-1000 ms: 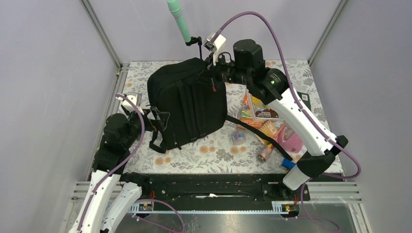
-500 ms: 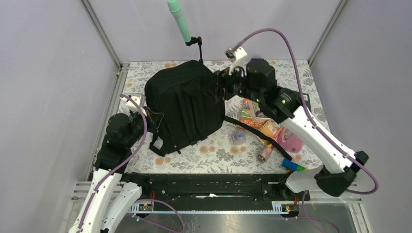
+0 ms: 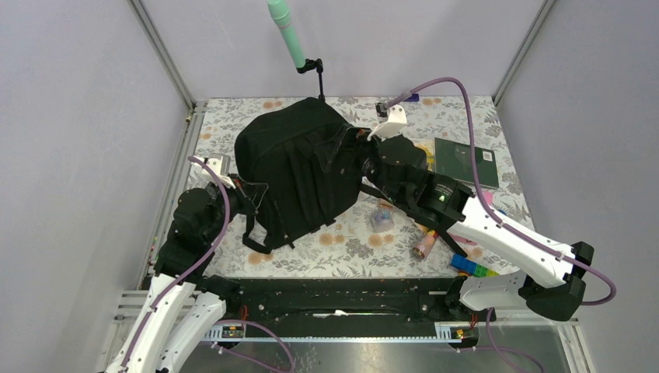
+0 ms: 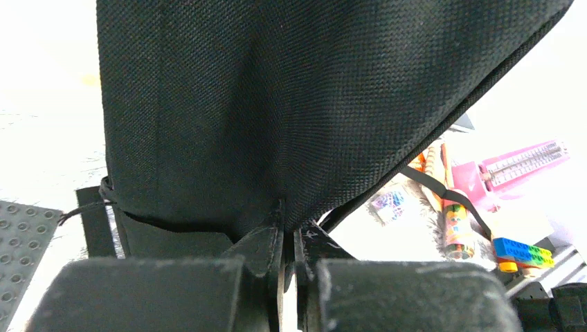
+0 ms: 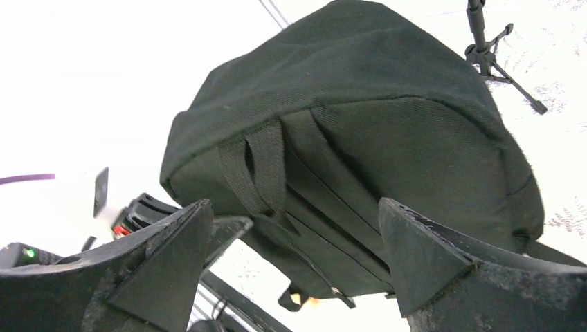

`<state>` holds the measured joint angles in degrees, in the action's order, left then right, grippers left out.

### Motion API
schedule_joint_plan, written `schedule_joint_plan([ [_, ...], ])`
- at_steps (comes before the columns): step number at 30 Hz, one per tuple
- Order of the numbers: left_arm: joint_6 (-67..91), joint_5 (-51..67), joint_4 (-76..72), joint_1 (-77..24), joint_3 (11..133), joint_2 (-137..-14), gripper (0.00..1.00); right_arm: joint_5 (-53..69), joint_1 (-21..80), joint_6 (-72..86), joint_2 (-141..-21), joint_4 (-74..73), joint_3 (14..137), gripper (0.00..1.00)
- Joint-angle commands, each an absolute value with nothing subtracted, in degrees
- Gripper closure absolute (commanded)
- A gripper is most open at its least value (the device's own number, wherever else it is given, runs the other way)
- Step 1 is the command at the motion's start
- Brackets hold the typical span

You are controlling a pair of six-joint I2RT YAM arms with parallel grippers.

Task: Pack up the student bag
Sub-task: Place the student bag at the center of the board, then adjust the student bag at the center of the board.

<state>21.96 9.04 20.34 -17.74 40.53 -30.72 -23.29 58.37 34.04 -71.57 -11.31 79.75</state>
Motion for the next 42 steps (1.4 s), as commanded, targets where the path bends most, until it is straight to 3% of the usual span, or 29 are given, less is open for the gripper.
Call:
schedule_joint_plan([
  [1,24.5,7.2,13.3,-20.9,40.0,-30.0,1.00,-32.1,61.1,40.5,-73.7,-6.5,82.5,0.03],
  [15,18.4,6.2,12.3,-35.8,39.1,-31.5,1.00,-37.9,61.1,34.6,-88.2,-20.3,100.3,0.09],
  [19,15.3,5.6,13.8,-41.5,40.2,-32.3,1.00,-40.1,61.0,32.7,-90.4,-22.4,101.1,0.24],
  [23,13.2,5.8,16.3,-46.0,41.7,-33.8,0.99,-39.7,61.0,30.2,-90.9,-22.2,102.2,0.57],
  [24,12.8,6.0,17.2,-46.5,42.3,-34.1,0.92,-38.6,61.0,27.7,-90.8,-20.7,102.2,0.69],
  [25,12.4,6.5,18.4,-46.6,43.3,-34.2,0.73,-36.9,61.0,24.5,-90.4,-18.4,101.7,0.80],
  [27,12.0,6.6,21.7,-46.6,47.1,-34.4,0.19,-32.1,60.7,16.5,-89.3,-13.8,100.0,0.99],
  [28,12.1,5.9,24.2,-46.6,50.3,-35.0,0.06,-29.8,60.3,13.5,-88.5,-12.7,99.7,1.00],
  [31,11.5,6.6,33.4,-46.5,63.5,-39.0,0.01,-19.2,57.8,6.5,-85.9,-11.9,99.2,1.00],
  [36,13.5,7.9,45.5,-46.4,78.7,-48.1,0.01,10.4,50.1,3.1,-81.7,-12.0,97.6,1.00],
  [42,16.5,9.6,51.5,-45.3,96.2,-57.4,0.01,21.8,48.9,-5.5,-81.1,-19.4,101.0,1.00],
])
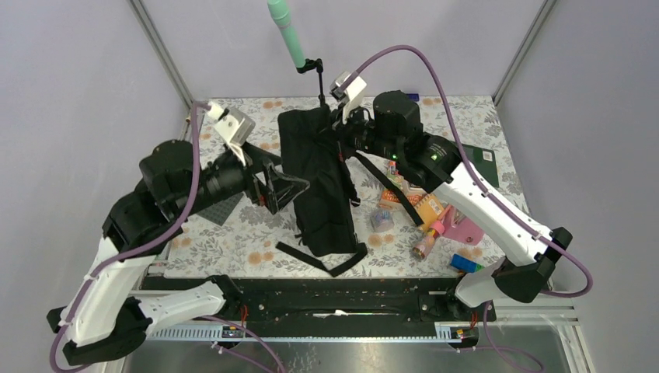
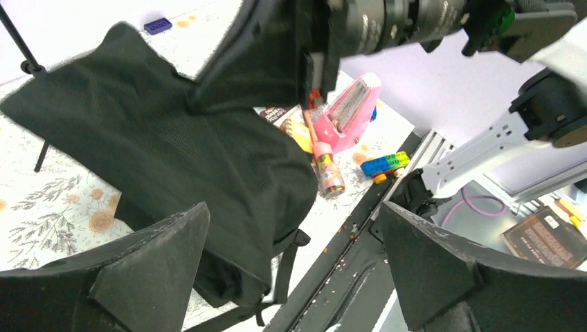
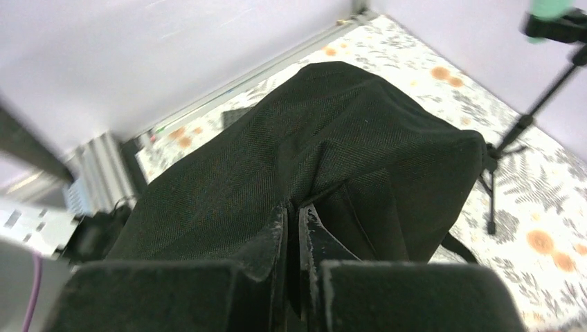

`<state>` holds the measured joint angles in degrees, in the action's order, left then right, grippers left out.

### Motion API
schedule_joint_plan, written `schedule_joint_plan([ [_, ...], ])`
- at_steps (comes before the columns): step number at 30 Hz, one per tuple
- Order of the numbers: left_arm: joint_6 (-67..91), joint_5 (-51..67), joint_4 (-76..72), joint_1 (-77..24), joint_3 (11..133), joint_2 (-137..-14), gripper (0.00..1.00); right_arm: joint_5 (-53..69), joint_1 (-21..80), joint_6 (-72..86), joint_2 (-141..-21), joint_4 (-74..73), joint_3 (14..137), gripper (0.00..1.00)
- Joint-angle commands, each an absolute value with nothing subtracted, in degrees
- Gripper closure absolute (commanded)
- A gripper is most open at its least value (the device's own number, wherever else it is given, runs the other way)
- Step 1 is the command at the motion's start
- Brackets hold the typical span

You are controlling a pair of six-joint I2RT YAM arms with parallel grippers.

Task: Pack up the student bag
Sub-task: Adjust the student bag at the center of the board.

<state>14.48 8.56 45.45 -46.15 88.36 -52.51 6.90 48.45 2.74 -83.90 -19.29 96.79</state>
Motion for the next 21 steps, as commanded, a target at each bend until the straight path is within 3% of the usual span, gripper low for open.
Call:
schedule_joint_plan([
  [1,16.7,7.5,51.7,-44.5,96.9,-58.1,0.01,23.2,48.9,-5.8,-81.1,-19.5,101.3,1.00],
  [10,17.4,2.6,44.7,-25.5,88.9,-54.5,0.01,40.7,44.7,-2.0,-80.8,-13.1,101.0,1.00],
  [16,8.7,14.8,34.9,-24.8,80.4,-47.2,0.01,47.4,43.0,-0.4,-83.9,-13.0,103.8,1.00],
  [21,5.0,16.6,33.9,-24.3,77.5,-47.1,0.01,50.1,42.4,1.2,-86.3,-12.9,105.0,1.00],
])
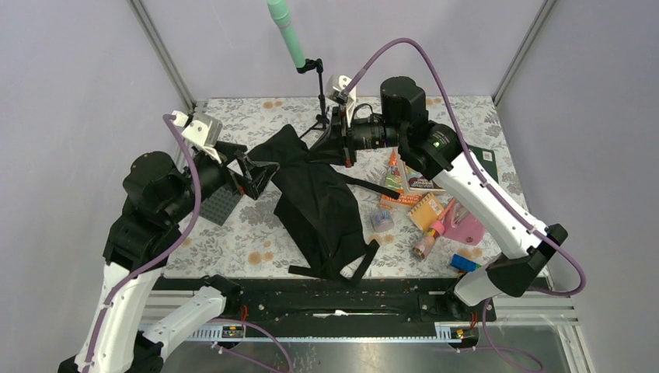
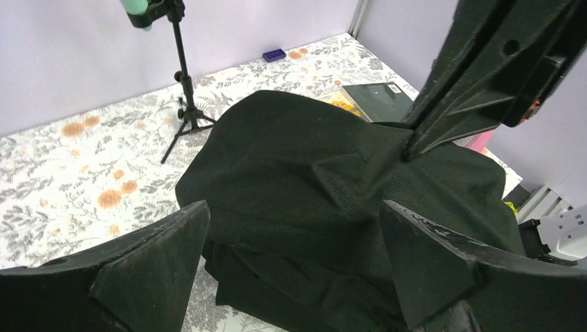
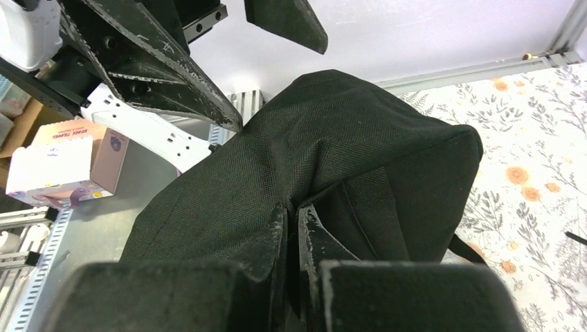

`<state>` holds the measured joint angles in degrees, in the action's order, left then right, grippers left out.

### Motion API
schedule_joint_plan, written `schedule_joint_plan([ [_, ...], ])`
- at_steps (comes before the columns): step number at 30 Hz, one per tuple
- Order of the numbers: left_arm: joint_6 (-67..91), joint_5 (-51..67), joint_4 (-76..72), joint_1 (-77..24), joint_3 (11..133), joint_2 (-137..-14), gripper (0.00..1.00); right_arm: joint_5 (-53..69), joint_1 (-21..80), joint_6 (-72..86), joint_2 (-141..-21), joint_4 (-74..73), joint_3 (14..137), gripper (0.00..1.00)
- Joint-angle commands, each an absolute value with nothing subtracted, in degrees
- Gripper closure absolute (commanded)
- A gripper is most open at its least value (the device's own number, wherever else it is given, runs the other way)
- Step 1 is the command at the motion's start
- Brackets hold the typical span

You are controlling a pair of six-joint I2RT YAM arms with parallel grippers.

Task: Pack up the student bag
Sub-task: Adjust the student bag at the center of the board, then unzip the student bag at the center of the board.

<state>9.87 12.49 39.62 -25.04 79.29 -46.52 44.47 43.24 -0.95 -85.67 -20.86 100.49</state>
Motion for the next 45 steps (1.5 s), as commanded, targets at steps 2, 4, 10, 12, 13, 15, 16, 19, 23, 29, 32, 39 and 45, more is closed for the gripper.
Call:
schedule_joint_plan([
  [2,4.5,17.6,33.4,-24.0,76.9,-47.8,0.01,51.0,42.4,1.6,-86.9,-13.0,105.5,1.00],
  [4,4.1,19.8,32.6,-23.9,76.5,-48.4,0.01,51.6,42.1,1.7,-87.4,-13.0,105.8,1.00],
  [10,3.9,22.3,27.9,-23.9,74.7,-49.8,0.04,52.6,41.5,2.0,-89.1,-14.4,107.0,1.00],
  [12,3.3,22.3,28.3,-23.9,74.8,-50.8,0.15,52.5,41.6,1.7,-89.8,-15.9,107.7,1.00],
  [13,2.9,22.6,28.7,-23.9,74.8,-51.2,0.25,52.3,41.6,1.3,-90.1,-16.7,108.2,1.00],
  [15,2.7,22.8,29.0,-23.9,74.7,-51.8,0.43,51.7,41.6,-0.2,-90.5,-17.8,108.5,1.00],
  [16,2.6,23.1,29.0,-23.9,74.5,-52.0,0.53,51.2,41.6,-0.3,-90.7,-18.1,108.7,1.00],
  [19,2.7,23.7,28.8,-23.9,74.4,-52.1,0.82,48.3,41.6,-0.4,-90.5,-18.2,108.6,1.00],
  [23,3.3,24.1,28.0,-23.9,74.8,-51.5,1.00,40.5,41.6,-0.4,-89.0,-18.1,108.3,0.88],
  [29,8.9,12.0,31.4,-23.9,80.3,-53.4,1.00,19.1,41.6,4.4,-83.1,-18.1,105.8,0.01],
  [32,13.3,3.6,34.3,-23.9,83.6,-55.8,1.00,11.0,41.6,4.1,-77.7,-17.2,100.3,0.00],
  [39,22.5,-9.3,34.4,-23.6,85.2,-58.5,1.00,2.5,41.5,13.0,-64.2,-11.6,80.8,0.00],
  [45,24.6,-12.6,32.4,-23.6,83.4,-59.8,1.00,1.4,44.3,24.4,-58.8,-8.5,66.9,0.13],
])
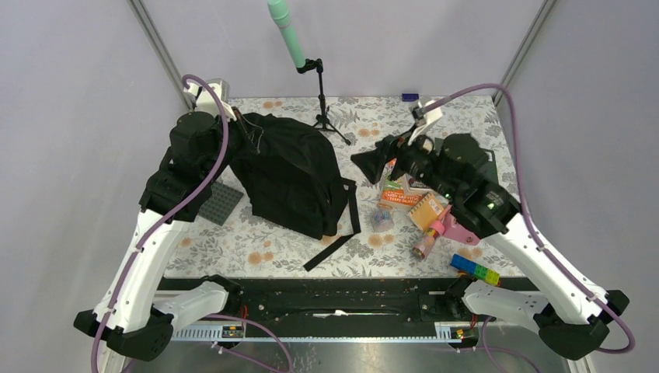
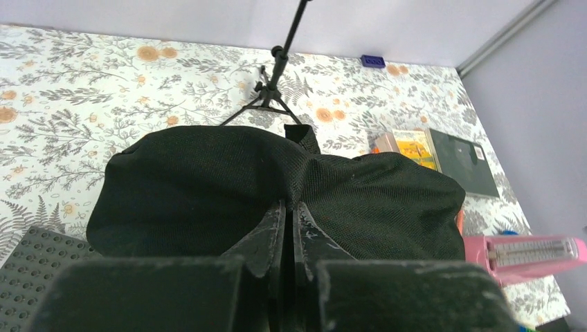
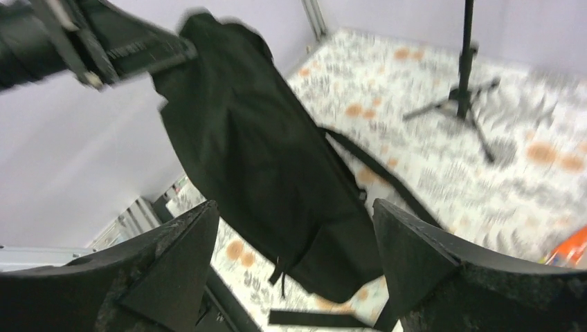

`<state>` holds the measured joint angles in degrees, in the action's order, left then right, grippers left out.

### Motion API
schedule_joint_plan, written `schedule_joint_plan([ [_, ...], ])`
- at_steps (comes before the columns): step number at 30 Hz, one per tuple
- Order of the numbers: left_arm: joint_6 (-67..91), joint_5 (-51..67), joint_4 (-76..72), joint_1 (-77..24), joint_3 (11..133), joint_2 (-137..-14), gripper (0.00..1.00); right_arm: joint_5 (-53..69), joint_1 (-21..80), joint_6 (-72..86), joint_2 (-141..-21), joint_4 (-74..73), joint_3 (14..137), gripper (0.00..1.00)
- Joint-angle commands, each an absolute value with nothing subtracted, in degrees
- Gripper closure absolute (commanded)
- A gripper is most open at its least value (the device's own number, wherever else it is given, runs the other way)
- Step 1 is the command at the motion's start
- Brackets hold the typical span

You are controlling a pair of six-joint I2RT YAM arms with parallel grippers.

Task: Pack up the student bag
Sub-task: Unzip the student bag at the center of the board.

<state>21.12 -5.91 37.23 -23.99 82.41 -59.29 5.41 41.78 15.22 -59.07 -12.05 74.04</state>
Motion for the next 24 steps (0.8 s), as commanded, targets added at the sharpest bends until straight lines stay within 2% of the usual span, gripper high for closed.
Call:
schedule_joint_plan([
  [1,24.8,-13.3,32.3,-23.6,82.9,-60.0,1.00,-0.9,45.9,25.2,-58.6,-8.2,64.9,0.14],
  [4,24.8,-14.0,32.1,-23.5,81.7,-60.8,1.00,-8.4,51.7,27.6,-59.2,-8.2,61.7,0.17],
  [10,23.3,-14.1,32.3,-23.4,82.1,-61.1,1.00,-15.2,59.9,38.1,-62.5,-7.4,57.4,0.33],
  [15,22.1,-13.9,32.5,-23.4,82.3,-61.2,1.00,-24.0,66.6,44.8,-63.4,-2.1,54.0,0.40],
  [24,20.9,-13.1,32.8,-23.2,82.9,-61.2,1.00,-28.8,69.4,50.8,-68.5,1.5,52.6,0.50],
])
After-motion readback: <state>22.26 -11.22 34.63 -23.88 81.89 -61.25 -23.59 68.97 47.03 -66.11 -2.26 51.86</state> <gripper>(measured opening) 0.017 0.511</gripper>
